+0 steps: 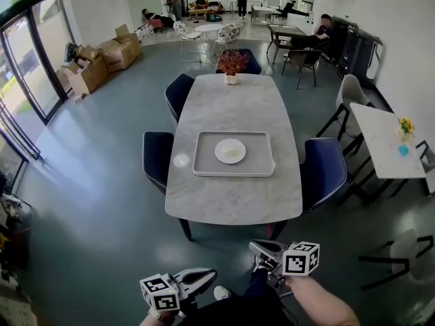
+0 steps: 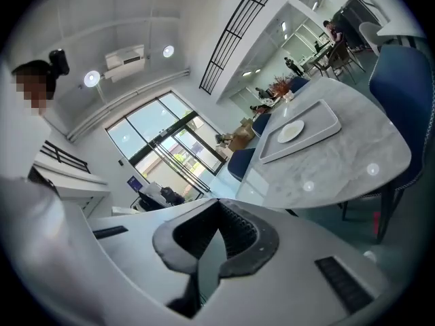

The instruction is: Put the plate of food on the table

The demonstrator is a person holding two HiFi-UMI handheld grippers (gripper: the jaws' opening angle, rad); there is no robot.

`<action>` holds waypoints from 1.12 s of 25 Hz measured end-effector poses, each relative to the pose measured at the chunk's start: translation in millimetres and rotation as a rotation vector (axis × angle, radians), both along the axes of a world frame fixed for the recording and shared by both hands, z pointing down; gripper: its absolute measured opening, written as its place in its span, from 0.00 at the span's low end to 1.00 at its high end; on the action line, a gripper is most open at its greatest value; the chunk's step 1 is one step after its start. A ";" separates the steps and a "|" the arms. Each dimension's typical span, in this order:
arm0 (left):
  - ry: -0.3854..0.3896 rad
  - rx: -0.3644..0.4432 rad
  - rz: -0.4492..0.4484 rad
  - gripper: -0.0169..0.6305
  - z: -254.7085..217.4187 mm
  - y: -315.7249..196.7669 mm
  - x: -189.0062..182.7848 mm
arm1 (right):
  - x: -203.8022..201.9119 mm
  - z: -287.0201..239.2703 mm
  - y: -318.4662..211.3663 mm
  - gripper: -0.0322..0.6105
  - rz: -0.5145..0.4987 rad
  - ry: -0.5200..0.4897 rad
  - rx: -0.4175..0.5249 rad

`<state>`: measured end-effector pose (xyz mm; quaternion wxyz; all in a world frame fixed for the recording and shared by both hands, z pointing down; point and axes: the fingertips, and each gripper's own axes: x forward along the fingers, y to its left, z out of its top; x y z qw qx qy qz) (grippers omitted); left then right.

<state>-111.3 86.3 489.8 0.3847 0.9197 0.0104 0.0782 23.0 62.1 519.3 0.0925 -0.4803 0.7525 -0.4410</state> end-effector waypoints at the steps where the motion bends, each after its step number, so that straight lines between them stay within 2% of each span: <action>1: 0.002 -0.002 0.015 0.04 0.2 4.2 2.2 | -9.4 -0.7 12.0 0.07 -0.008 0.012 0.008; 6: 0.015 -0.008 0.059 0.03 1.7 23.7 11.9 | -46.3 -10.0 59.3 0.07 -0.012 -0.024 0.043; 12: 0.028 -0.027 0.076 0.04 0.0 39.9 19.6 | -55.5 -17.7 88.8 0.07 -0.003 -0.074 0.080; 28: 0.048 -0.033 0.080 0.03 1.6 53.3 8.9 | -73.2 -20.2 103.8 0.07 -0.038 -0.067 0.091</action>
